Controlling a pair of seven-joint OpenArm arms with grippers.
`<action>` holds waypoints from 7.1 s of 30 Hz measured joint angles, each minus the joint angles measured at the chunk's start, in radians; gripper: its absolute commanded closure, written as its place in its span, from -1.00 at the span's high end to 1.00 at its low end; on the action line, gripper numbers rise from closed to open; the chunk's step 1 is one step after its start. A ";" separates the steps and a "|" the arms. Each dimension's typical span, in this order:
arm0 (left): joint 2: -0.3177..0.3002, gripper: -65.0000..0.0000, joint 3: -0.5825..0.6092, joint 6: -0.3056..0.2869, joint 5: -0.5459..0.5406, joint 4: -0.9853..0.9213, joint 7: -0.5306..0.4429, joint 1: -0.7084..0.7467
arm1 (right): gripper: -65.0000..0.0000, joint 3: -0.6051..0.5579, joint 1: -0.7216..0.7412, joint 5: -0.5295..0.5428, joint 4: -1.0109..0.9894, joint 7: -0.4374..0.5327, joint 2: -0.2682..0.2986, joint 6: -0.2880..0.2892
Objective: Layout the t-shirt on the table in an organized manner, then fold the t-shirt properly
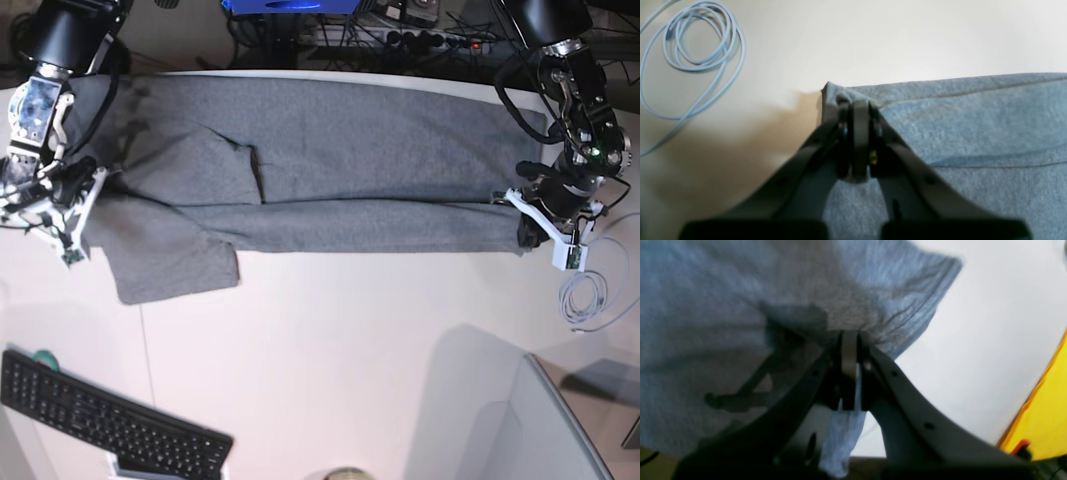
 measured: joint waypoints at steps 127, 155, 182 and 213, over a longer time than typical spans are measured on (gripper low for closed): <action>-0.049 0.55 -0.530 -0.154 -0.009 0.002 -0.005 0.184 | -0.39 0.063 0.460 -0.006 -0.848 0.432 0.055 -0.123; -0.047 0.54 -0.498 -0.151 0.008 -0.077 -0.003 0.163 | -1.00 0.052 0.063 0.004 0.128 -0.158 -0.145 -0.001; -0.049 0.54 -0.376 -0.151 0.000 -0.076 -0.005 0.128 | -0.88 0.055 -0.207 0.126 0.235 -0.224 -0.155 0.000; -0.036 -1.00 -0.373 -0.159 -0.268 -0.106 -0.007 0.163 | -1.00 0.055 -0.230 0.125 0.185 0.060 -0.170 0.000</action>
